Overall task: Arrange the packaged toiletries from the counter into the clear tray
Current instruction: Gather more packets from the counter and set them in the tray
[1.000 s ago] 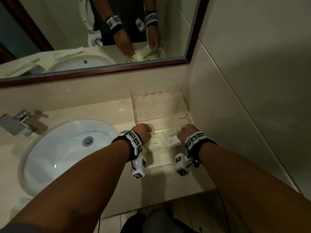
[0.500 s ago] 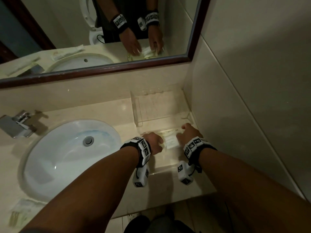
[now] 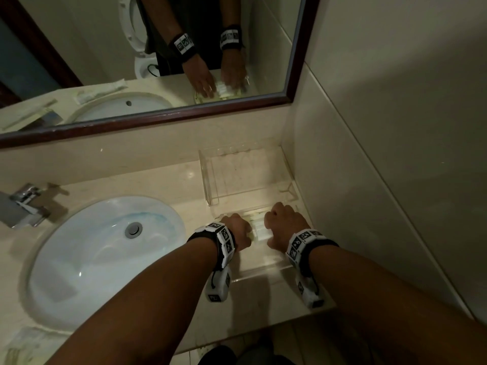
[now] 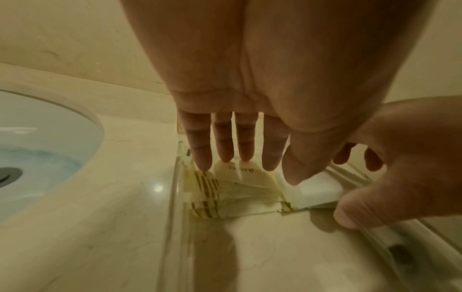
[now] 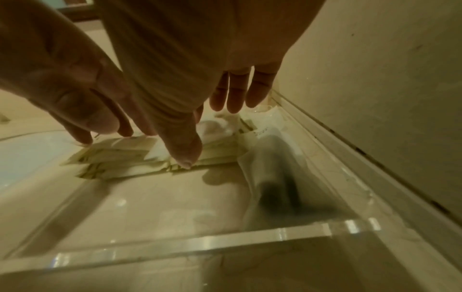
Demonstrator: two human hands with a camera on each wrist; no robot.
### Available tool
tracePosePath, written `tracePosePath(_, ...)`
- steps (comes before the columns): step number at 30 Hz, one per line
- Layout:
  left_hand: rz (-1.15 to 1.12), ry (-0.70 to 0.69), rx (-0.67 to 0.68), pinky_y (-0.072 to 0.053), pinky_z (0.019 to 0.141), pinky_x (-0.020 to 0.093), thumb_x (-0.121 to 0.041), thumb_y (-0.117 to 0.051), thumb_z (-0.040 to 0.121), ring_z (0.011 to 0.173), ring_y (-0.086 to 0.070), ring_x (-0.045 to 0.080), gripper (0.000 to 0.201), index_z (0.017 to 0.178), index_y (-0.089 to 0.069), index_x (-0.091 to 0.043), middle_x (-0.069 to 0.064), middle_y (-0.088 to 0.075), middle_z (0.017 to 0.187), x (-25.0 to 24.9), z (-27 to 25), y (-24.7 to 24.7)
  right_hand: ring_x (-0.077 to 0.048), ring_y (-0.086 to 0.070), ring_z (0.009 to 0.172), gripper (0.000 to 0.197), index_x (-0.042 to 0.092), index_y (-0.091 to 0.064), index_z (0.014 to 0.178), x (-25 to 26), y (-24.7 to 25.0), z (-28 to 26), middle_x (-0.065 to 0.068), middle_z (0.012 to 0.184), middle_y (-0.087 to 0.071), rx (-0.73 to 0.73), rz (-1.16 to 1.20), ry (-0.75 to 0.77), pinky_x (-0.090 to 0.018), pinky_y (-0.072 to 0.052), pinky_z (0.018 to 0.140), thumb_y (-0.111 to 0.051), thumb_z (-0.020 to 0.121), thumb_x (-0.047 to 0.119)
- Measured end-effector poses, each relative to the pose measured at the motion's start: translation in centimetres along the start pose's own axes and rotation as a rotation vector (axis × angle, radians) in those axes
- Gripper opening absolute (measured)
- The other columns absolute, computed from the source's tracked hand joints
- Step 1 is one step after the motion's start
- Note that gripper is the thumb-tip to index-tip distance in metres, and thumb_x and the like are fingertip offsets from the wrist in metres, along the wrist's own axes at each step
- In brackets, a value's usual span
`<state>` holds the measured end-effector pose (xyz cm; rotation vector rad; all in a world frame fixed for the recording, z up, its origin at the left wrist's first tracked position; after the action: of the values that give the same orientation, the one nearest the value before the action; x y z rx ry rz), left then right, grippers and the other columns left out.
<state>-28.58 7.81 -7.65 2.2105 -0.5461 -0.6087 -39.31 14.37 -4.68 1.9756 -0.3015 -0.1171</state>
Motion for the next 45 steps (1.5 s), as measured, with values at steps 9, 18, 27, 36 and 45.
tracePosePath(9,-0.01,0.007,-0.011,-0.046,0.103,0.035,-0.037,-0.065,0.081,0.123,-0.052,0.027,0.044,0.125,-0.064,-0.03,-0.001,-0.05,0.134,0.7,-0.5,0.2,-0.027,-0.048,0.107,0.04,0.017,-0.05,0.118,1.3,-0.1,1.0,-0.008,0.121,-0.043,-0.05,-0.097,-0.015,-0.041,-0.045,0.085,-0.067,0.083,0.018)
tracePosePath(18,0.109,-0.051,0.045,-0.047,0.098,0.038,-0.043,-0.056,0.078,0.117,-0.049,0.03,0.046,0.12,-0.065,-0.028,0.002,-0.048,0.132,-0.1,-1.0,-1.6,-0.028,-0.047,0.108,0.033,0.014,-0.05,0.116,2.2,-0.2,1.3,-0.01,0.122,-0.041,-0.034,0.009,-0.012,-0.039,-0.051,0.081,-0.058,0.085,0.005)
tracePosePath(27,0.186,-0.061,0.123,-0.049,0.096,0.043,-0.051,-0.064,0.072,0.112,-0.05,0.031,0.053,0.114,-0.068,-0.019,0.005,-0.046,0.128,-0.6,-1.1,-2.6,-0.026,-0.047,0.117,0.048,0.024,-0.049,0.128,2.3,-1.6,0.5,-0.006,0.13,-0.038,0.036,0.017,0.057,-0.041,-0.049,0.093,-0.058,0.085,0.007)
tracePosePath(36,0.168,-0.043,0.093,-0.048,0.099,0.043,-0.048,-0.064,0.073,0.115,-0.053,0.031,0.052,0.117,-0.066,-0.021,0.005,-0.043,0.137,-0.4,-0.7,-2.6,-0.028,-0.051,0.118,0.045,0.02,-0.053,0.128,2.1,-1.8,0.5,-0.007,0.135,-0.038,0.086,0.053,0.081,-0.042,-0.049,0.096,-0.058,0.086,0.007)
tracePosePath(45,0.175,-0.066,0.069,-0.041,0.104,0.044,-0.039,-0.064,0.08,0.132,-0.04,0.035,0.066,0.141,-0.043,-0.026,0.0,-0.024,0.158,-0.8,-0.6,-1.6,-0.027,-0.043,0.124,0.046,0.028,-0.049,0.13,1.6,-1.5,0.7,-0.004,0.139,-0.036,0.025,0.034,0.067,-0.044,-0.046,0.099,-0.059,0.085,0.019)
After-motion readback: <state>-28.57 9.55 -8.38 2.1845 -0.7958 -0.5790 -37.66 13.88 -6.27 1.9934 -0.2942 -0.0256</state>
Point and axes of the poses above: each hand's wrist, its own z-axis towards the middle knuckle, its own y-axis out of the back of the hand, x = y × z, the point moved 10 cm from there along z, towards the middle knuckle
